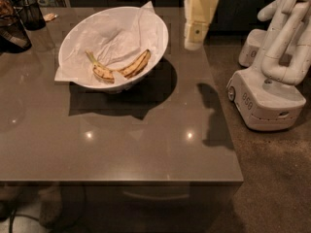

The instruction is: Pick banana from white bowl

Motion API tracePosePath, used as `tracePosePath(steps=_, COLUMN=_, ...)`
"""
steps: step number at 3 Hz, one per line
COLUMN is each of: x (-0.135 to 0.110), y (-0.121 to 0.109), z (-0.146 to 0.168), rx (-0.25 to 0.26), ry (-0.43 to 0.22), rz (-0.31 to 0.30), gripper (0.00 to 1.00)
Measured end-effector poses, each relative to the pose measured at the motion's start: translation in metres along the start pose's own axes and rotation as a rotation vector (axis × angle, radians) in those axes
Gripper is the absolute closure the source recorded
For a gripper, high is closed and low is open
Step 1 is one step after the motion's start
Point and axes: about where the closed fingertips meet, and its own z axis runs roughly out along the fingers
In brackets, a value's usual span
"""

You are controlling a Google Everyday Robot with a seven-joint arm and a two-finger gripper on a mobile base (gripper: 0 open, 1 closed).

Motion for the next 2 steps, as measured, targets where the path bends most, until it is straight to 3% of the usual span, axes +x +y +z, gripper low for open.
tracePosePath(steps=1, x=-0.012, y=-0.010, z=-0.003, rx=0.039, ry=-0.029, rz=-0.008, gripper=0.00)
tracePosePath(steps=2, x=-0.026, y=-0.024, z=0.013, rx=0.025, ry=-0.067, rz=-0.005, gripper=0.00)
